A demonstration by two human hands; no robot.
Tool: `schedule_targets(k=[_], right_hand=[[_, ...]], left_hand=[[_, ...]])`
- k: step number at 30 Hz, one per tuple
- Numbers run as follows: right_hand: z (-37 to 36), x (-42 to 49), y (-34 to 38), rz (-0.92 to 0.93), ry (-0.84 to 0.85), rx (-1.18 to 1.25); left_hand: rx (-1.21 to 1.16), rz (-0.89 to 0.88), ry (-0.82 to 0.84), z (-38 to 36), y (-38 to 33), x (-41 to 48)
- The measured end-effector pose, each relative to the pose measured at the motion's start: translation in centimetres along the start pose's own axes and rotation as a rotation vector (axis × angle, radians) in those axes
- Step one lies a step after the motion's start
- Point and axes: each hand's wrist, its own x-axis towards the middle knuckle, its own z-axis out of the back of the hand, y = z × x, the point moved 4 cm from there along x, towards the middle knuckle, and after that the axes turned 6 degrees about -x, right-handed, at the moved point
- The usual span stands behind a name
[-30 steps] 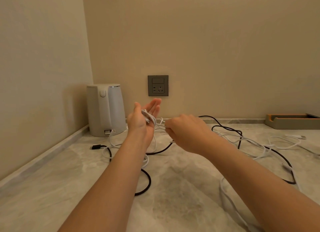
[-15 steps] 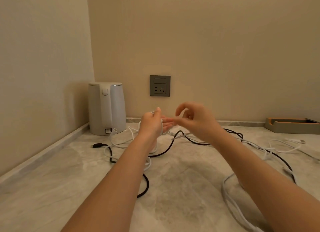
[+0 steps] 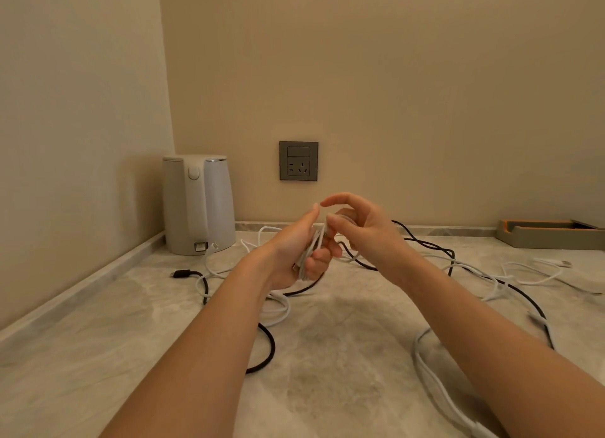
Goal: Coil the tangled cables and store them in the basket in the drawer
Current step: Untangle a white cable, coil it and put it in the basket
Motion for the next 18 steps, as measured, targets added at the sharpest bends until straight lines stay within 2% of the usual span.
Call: schedule_targets(k=[4, 8, 12, 15, 18], right_hand=[[1.1, 0.4, -0.9, -0.014, -0.067, -0.136], [1.5, 0.6, -0.8, 0.056, -0.058, -0.374], [0.9, 0.8, -1.4, 0.068, 0.038, -0.449], [0.1, 0.6, -1.7, -0.013, 0.089, -0.348], [-1.1, 0.2, -1.3, -0.220, 0.165, -0.006]], left_hand=[[0.043, 0.030, 0.156, -0.4, 0.2, -0.3], [0.082, -0.033, 0.163, -0.4, -0.1, -0.3], [-0.051, -0.013, 0.155, -0.2, 0.1, 0.1], [-0.192, -0.034, 0.171, -0.4, 0.1, 0.2], [-0.364, -0.090, 0.213, -0.6, -0.3, 0.0]])
